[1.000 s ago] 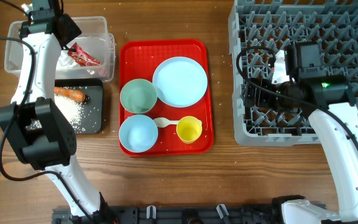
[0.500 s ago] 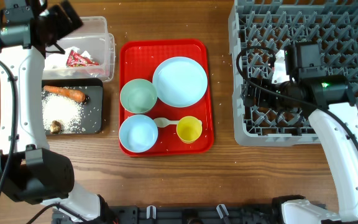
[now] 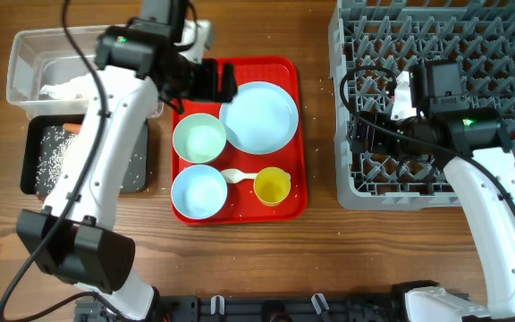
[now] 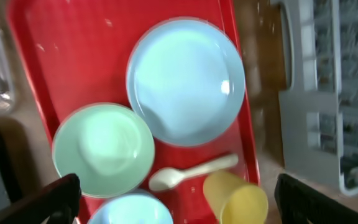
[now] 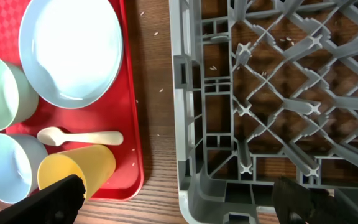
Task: Sort waste into correct bins and load items into the dishwasher rack
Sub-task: 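Reach the left gripper to the yellow cup and grasp it, then lift the yellow cup toward the right gripper for handover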
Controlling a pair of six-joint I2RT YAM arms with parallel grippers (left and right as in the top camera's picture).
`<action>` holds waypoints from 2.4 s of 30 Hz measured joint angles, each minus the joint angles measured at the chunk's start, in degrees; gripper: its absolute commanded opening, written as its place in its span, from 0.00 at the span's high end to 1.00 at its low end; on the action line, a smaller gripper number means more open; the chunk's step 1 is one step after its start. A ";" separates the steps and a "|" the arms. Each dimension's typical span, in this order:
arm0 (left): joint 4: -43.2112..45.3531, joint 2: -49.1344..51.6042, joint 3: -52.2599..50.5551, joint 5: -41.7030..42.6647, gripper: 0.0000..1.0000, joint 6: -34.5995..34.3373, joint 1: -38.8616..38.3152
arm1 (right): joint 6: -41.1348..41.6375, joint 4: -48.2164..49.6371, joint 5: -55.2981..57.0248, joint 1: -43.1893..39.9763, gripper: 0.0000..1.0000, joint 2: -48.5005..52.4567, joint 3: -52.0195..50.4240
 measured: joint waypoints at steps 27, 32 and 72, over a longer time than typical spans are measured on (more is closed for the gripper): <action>4.50 0.55 -21.97 -3.13 0.19 -5.64 -18.12 | 0.00 0.90 -0.02 0.00 0.00 0.02 -1.05; 10.86 0.66 -28.02 -4.33 0.47 -8.52 -18.23 | 0.00 0.92 -0.02 0.00 0.00 0.02 -1.05; 8.57 -10.40 -21.90 65.48 0.96 16.44 8.41 | -12.96 22.99 -51.78 0.24 0.05 -5.33 -1.42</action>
